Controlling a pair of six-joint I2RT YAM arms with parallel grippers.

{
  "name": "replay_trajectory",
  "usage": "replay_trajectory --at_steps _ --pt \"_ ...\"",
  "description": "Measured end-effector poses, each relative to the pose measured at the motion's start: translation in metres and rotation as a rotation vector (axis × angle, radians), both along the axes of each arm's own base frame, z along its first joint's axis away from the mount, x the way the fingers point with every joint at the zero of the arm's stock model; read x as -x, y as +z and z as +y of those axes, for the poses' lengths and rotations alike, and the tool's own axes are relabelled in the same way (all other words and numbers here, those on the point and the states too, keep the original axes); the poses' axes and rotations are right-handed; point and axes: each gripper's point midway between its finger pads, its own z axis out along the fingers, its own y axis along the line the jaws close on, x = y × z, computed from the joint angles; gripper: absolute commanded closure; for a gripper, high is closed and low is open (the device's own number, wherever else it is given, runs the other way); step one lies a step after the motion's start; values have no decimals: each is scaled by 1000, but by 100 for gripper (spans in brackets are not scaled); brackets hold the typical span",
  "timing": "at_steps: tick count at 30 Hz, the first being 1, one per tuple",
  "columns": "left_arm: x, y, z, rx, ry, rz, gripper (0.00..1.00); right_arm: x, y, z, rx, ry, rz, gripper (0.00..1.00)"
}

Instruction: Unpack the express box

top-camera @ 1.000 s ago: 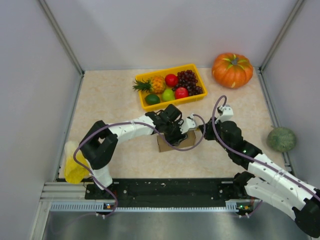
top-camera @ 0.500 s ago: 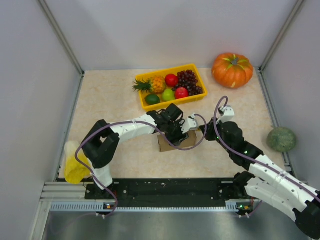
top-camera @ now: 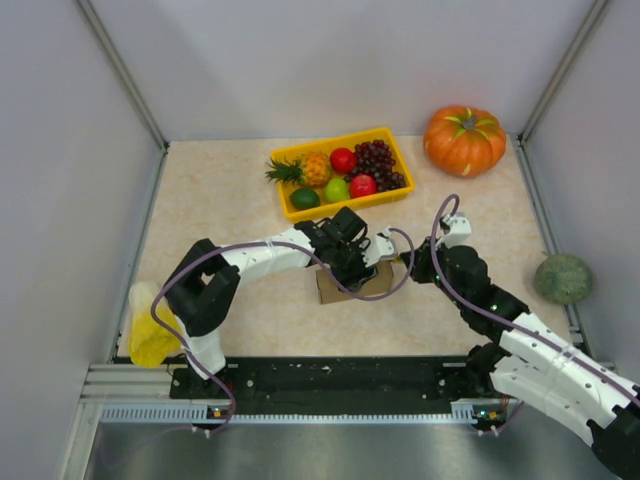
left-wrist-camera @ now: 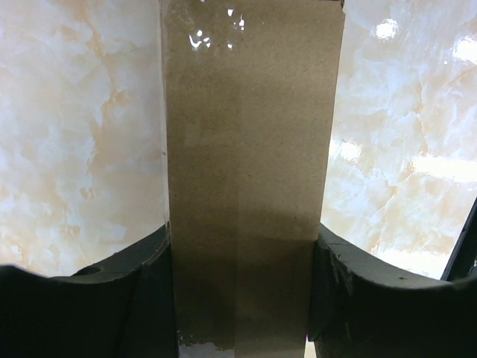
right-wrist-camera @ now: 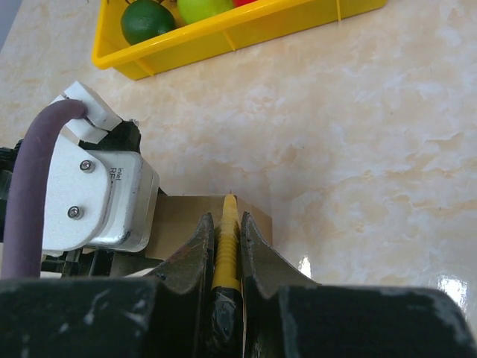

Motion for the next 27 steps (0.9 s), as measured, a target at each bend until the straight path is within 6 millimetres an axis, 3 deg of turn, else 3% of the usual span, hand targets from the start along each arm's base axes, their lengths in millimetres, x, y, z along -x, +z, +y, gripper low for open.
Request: replay_trajectory --at_steps 27 --pt "0 0 -1 4 -3 3 92 10 -1 -7 -34 -19 16 100"
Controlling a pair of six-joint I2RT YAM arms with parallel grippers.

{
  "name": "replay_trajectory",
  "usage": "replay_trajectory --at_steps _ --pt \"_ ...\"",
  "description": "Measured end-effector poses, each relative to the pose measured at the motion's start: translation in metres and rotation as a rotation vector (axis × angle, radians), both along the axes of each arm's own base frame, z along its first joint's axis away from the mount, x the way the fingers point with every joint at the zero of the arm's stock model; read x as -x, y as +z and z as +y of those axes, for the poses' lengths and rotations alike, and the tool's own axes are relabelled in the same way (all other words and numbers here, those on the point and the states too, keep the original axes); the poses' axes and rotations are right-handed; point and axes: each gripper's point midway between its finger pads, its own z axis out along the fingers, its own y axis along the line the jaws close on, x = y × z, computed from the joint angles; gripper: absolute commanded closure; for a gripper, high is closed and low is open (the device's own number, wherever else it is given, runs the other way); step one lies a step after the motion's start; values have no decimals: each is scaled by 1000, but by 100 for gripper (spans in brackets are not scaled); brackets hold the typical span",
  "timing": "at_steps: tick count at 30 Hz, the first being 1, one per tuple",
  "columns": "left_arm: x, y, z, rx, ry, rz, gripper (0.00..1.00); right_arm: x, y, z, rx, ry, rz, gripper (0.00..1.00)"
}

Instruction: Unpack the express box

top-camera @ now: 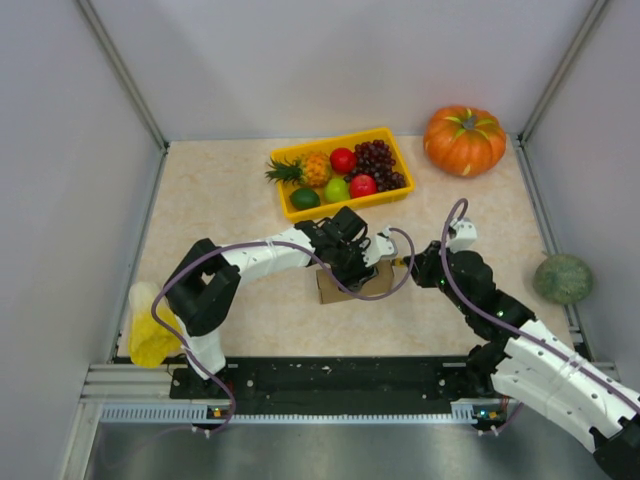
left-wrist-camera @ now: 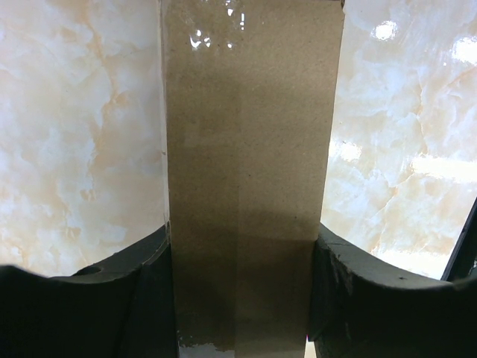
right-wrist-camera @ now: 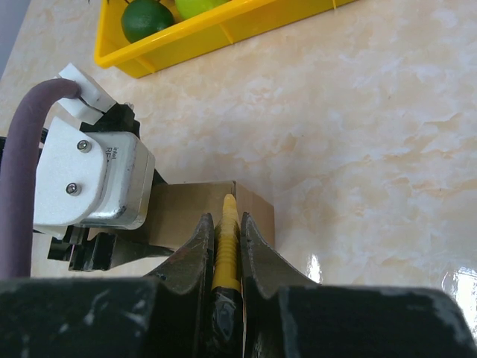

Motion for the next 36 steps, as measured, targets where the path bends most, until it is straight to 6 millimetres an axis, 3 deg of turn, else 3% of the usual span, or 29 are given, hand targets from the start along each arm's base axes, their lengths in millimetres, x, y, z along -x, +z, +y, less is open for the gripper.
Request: replay_trajectory --at_steps 15,18,24,27,32,36 --pt "-3 2 -1 10 20 -1 84 7 5 -7 44 -12 40 100" --pt "-6 2 -1 15 38 -1 73 7 14 -16 71 -49 45 100" --pt "-7 3 -1 16 58 -3 39 -8 36 -34 86 -181 34 100" --pt "-10 3 1 2 73 -17 32 -17 24 -41 103 -243 85 100" --pt "-12 -6 18 -66 113 -20 22 -32 -19 -55 134 -332 246 100" --pt "-15 0 21 -70 136 -36 14 -41 -45 -64 80 -373 325 97"
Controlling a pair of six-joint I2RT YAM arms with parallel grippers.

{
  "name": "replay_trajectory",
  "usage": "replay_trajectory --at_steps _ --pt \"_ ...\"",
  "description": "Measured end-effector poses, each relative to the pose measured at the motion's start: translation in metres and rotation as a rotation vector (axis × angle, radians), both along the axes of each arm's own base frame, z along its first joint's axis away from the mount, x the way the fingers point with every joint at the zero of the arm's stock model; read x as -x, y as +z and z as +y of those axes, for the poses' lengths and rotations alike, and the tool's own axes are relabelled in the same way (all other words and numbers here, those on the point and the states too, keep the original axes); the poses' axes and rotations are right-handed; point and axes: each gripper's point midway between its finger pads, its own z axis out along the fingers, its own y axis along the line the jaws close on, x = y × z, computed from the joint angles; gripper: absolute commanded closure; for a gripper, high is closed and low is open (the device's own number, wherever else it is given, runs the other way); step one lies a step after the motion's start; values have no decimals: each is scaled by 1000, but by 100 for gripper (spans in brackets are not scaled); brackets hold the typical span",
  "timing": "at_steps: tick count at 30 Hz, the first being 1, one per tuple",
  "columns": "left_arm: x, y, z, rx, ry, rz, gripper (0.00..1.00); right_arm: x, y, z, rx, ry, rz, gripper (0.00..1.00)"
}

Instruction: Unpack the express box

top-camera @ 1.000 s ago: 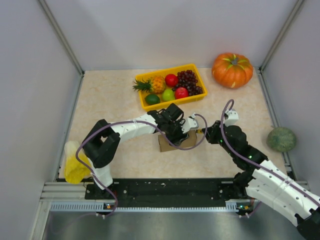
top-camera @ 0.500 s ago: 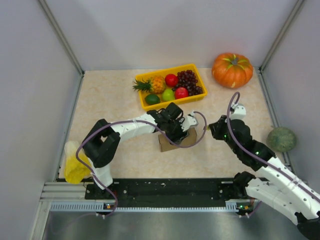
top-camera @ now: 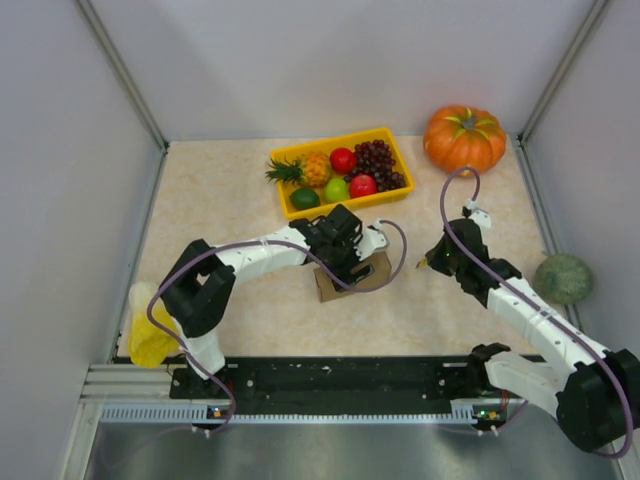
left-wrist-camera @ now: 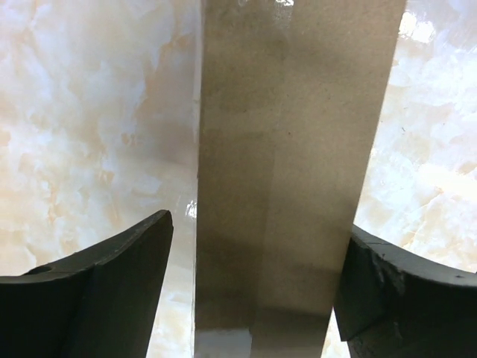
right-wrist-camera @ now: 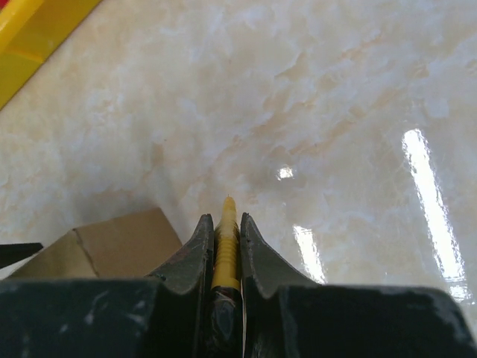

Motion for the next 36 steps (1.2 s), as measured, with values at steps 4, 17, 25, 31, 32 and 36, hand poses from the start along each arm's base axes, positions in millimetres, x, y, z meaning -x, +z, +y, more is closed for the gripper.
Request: replay_trajectory --at_steps 4,17,25,31,32,36 --pt "-1 19 -1 33 12 -27 4 -3 -17 -7 -40 -29 46 82" --pt "-11 129 5 288 112 -281 4 10 -26 -53 74 -214 164 15" --pt "-19 180 38 434 341 -434 5 11 31 -73 130 -278 72 15" --pt "-8 183 46 495 399 -378 49 -19 48 -33 60 -60 32 42" --pt "-1 178 42 507 377 -345 54 -27 49 -21 43 -8 30 43" --pt "39 145 22 539 260 -133 66 -60 44 31 -5 187 62 58"
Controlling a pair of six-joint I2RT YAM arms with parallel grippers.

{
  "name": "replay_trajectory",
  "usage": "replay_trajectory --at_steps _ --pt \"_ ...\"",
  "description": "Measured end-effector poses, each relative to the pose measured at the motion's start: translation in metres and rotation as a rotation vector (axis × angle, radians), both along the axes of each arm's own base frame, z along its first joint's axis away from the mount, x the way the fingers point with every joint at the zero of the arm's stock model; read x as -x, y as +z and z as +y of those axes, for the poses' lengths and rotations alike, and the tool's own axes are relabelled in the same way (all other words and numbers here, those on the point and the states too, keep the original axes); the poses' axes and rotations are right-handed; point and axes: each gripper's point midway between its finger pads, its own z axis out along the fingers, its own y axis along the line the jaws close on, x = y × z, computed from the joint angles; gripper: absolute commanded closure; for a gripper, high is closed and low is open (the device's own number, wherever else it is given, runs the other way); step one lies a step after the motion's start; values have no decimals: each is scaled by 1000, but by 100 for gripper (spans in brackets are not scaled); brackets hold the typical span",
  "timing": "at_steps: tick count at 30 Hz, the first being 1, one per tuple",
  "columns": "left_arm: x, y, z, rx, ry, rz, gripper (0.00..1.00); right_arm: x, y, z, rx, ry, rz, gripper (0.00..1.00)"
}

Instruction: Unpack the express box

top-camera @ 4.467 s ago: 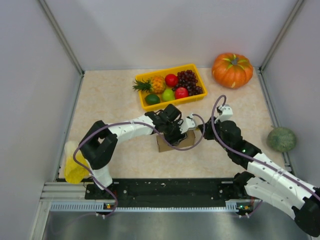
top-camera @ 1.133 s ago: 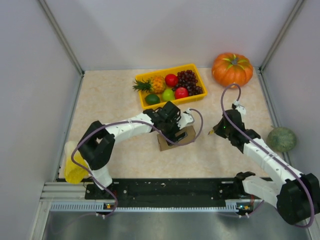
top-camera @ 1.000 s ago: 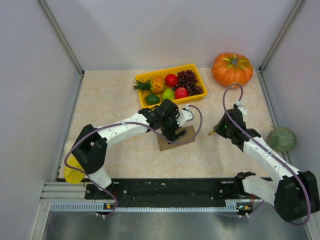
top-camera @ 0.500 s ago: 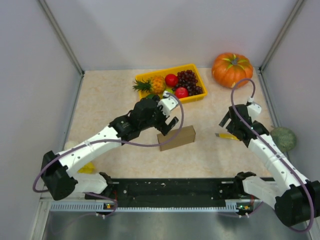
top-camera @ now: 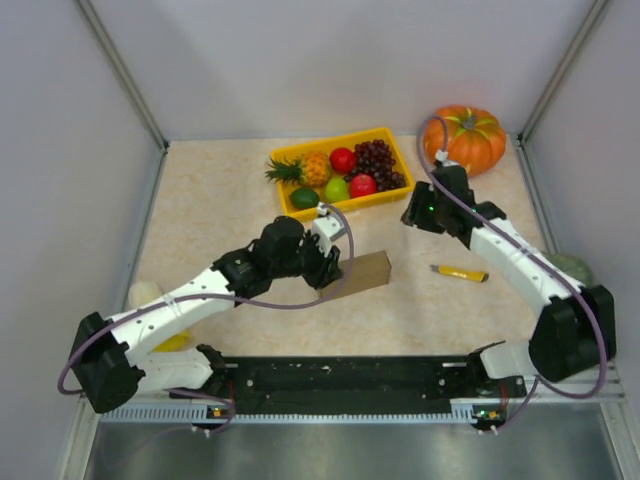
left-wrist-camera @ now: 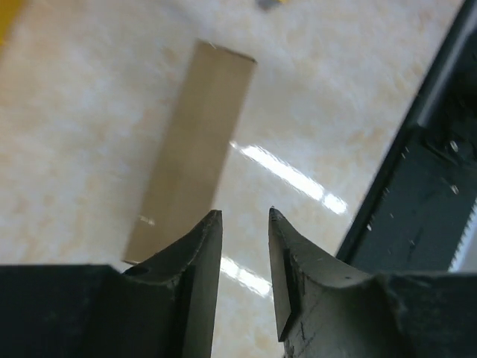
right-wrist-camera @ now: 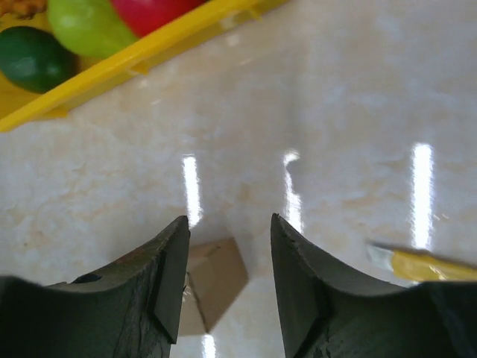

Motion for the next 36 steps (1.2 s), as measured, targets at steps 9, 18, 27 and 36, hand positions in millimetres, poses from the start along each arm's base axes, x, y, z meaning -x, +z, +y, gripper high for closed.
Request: replay_trajectory --at_steps 9,18,27,36 --pt "78 -107 -24 -180 -188 311 79 -37 -41 117 -30 343 76 70" --pt "50 -162 -16 -313 26 383 83 -13 -68 145 -45 484 153 68" --pt "-21 -153 7 -186 280 423 84 31 -93 123 -50 454 256 69" --pt "-58 -149 9 -47 334 523 83 60 -64 119 -136 417 210 69"
